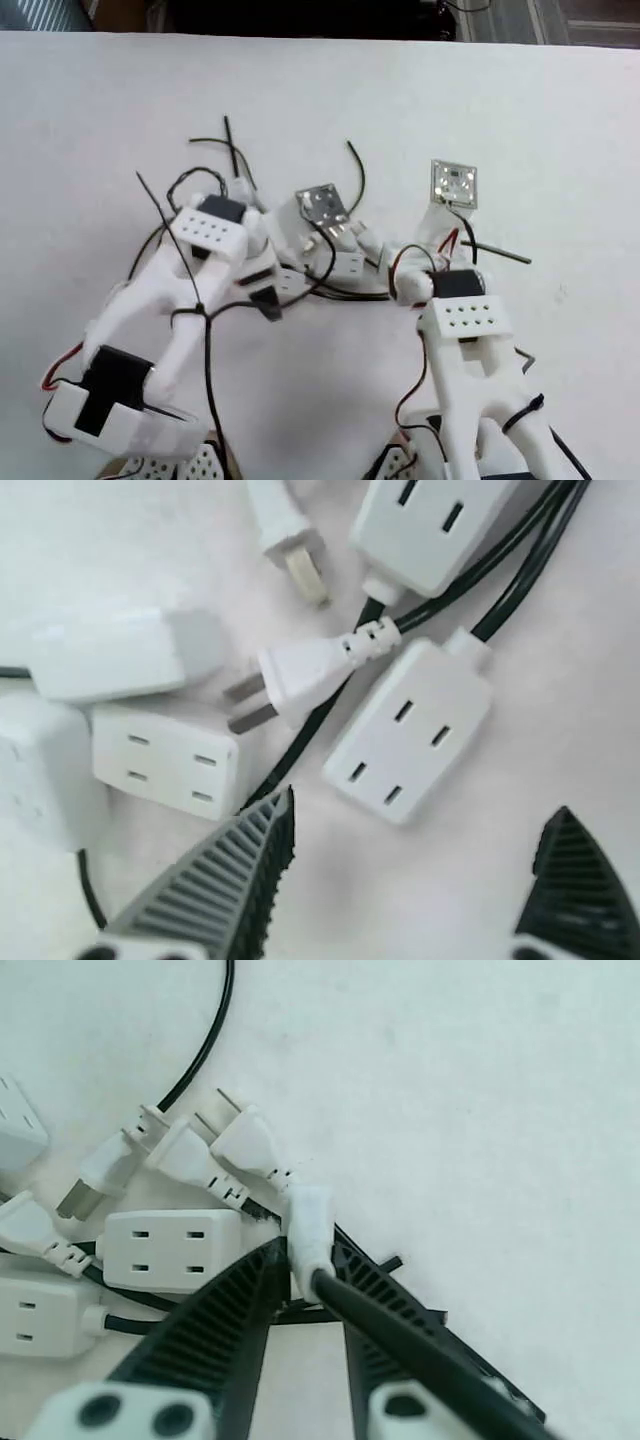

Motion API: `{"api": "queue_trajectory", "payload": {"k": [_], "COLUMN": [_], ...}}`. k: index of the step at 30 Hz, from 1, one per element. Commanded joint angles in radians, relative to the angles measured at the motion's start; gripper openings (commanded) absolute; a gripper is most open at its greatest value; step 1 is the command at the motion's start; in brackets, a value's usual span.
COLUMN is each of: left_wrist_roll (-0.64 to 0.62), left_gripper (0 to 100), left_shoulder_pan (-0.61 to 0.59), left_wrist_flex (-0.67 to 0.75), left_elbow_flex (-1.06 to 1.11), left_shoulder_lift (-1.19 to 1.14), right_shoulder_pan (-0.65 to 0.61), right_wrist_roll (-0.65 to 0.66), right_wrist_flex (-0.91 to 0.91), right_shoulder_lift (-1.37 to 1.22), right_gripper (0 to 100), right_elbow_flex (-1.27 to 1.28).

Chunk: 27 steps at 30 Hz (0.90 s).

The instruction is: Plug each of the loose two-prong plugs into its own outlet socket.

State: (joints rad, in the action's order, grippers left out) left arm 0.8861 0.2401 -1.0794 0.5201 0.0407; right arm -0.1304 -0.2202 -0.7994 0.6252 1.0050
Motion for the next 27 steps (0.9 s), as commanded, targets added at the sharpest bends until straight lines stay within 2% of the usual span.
{"api": "queue_trajectory", "payload": {"k": [1,5,12,19,25,27], "left_wrist_roll": [0.132,0.212,0.213,0.209,0.204,0.204], "left_gripper": [39,39,39,39,38,34], "left_shoulder_pan": [-0.005,0.005,0.081,0.102,0.101,0.104], "left_wrist_flex": [-0.003,0.029,0.038,0.132,0.075,0.074], "left_elbow_flex": [-0.057,-0.052,-0.052,-0.066,-0.124,-0.121], "left_shoulder_lift": [0.005,0.002,-0.004,-0.183,-0.193,-0.196], "right_shoulder_pan": [0.036,0.036,0.036,0.035,0.030,0.030], "right_wrist_roll": [0.000,0.000,0.002,0.061,0.061,0.061], "right_wrist_flex": [-0.005,-0.044,-0.051,-0.045,-0.045,-0.045], "right_shoulder_lift": [0.068,0.159,0.321,0.386,0.386,0.387], "right_gripper": [1.8,1.8,1.8,1.8,1.8,1.8], "right_elbow_flex": [-0.006,0.017,0.077,0.118,0.118,0.118]}}
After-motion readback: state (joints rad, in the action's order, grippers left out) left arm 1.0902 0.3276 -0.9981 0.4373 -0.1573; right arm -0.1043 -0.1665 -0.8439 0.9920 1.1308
